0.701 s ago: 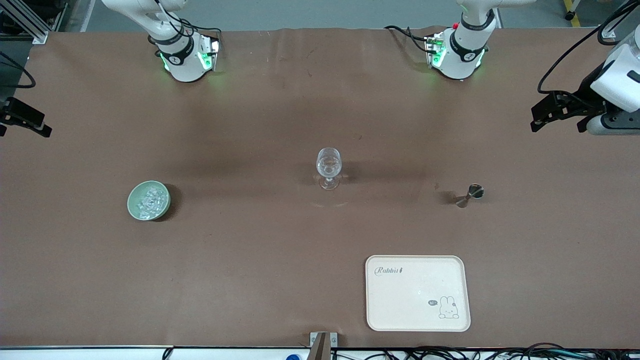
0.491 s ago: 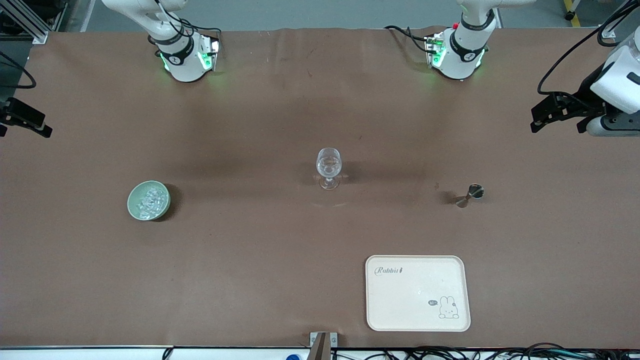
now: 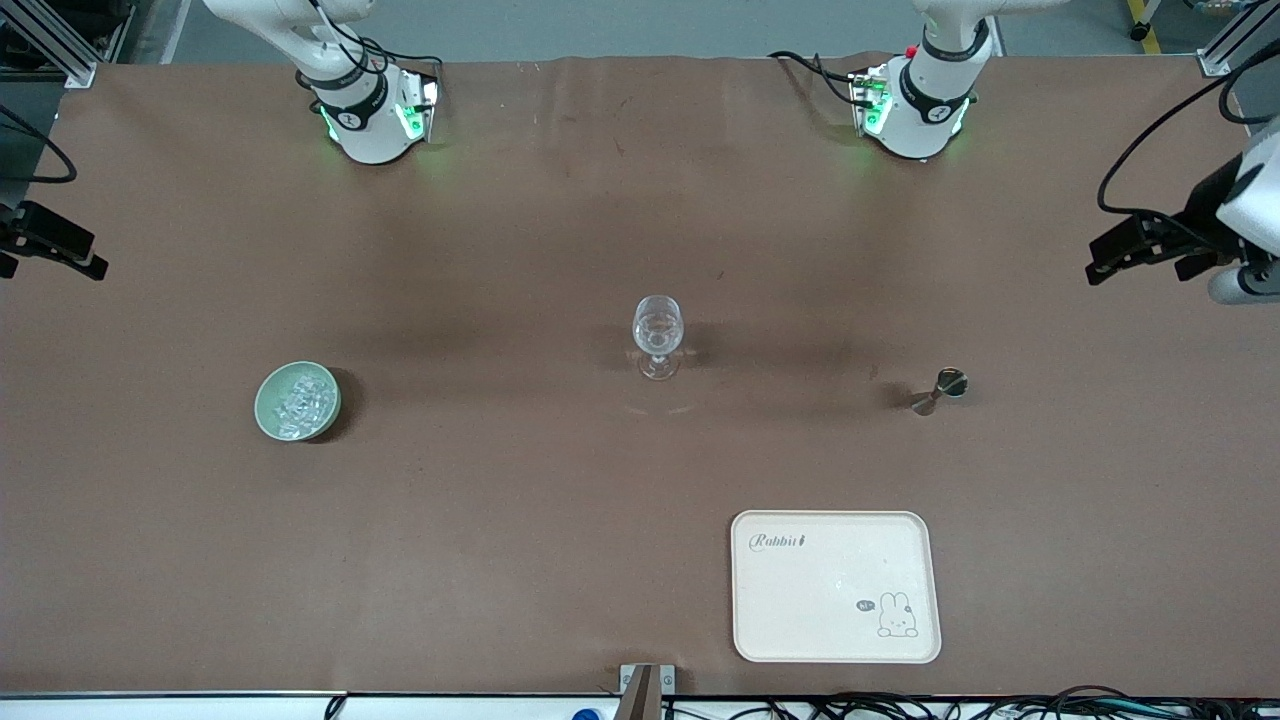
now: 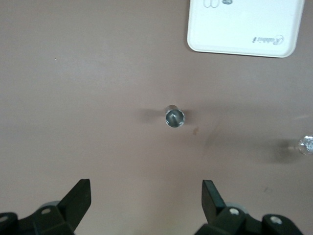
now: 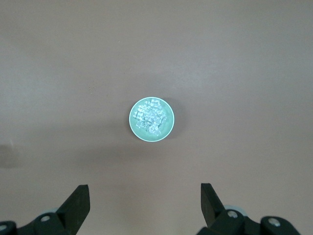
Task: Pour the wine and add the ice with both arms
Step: 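Reach the left gripper toward the jigger while the right gripper reaches the bowl, then grasp the silver jigger with the left gripper while the right gripper lowers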
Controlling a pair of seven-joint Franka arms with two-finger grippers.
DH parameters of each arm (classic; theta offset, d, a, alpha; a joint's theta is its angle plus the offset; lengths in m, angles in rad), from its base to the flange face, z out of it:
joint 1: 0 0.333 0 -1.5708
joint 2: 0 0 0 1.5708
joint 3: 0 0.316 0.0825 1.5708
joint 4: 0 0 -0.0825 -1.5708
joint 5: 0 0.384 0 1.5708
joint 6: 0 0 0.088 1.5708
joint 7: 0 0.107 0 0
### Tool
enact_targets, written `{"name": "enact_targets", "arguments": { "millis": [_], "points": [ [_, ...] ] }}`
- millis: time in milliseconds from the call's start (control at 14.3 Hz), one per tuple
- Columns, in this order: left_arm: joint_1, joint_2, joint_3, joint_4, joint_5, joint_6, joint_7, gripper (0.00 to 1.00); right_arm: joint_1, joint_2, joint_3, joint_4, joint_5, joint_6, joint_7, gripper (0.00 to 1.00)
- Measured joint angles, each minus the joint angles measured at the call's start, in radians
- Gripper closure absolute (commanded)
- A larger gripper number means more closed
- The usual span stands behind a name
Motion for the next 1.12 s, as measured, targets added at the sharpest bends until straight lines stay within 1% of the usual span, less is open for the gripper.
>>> {"name": "enact_targets", "arguments": {
  "millis": [210,350,491,561,841,911,1121],
  "points": [
    [0.051,0.075,0.002,0.000,0.000,0.007,-0.021,0.00,-0.001,0.035,-0.001,-0.020,0.000,0.064,0.000,0.00],
    [0.092,0.147,0.002,0.005,-0.017,0.018,-0.069,0.00,-0.003,0.065,-0.002,-0.078,0.000,0.168,0.000,0.00],
    [0.123,0.219,0.003,0.020,-0.077,0.025,-0.135,0.03,-0.004,0.099,-0.003,-0.151,0.000,0.284,0.000,0.00],
    [0.135,0.251,0.003,0.025,-0.101,0.026,-0.178,0.03,-0.004,0.116,-0.002,-0.176,0.000,0.320,0.000,0.00],
    [0.212,0.390,0.004,0.032,-0.239,0.065,-0.313,0.03,-0.006,0.182,-0.003,-0.207,0.000,0.362,0.000,0.01],
    [0.232,0.426,0.004,0.033,-0.283,0.067,-0.335,0.05,-0.008,0.195,-0.003,-0.212,0.002,0.370,0.000,0.01],
    [0.265,0.529,0.004,0.035,-0.411,0.071,-0.417,0.07,-0.013,0.218,-0.003,-0.263,0.015,0.439,0.000,0.02]
  ]
}}
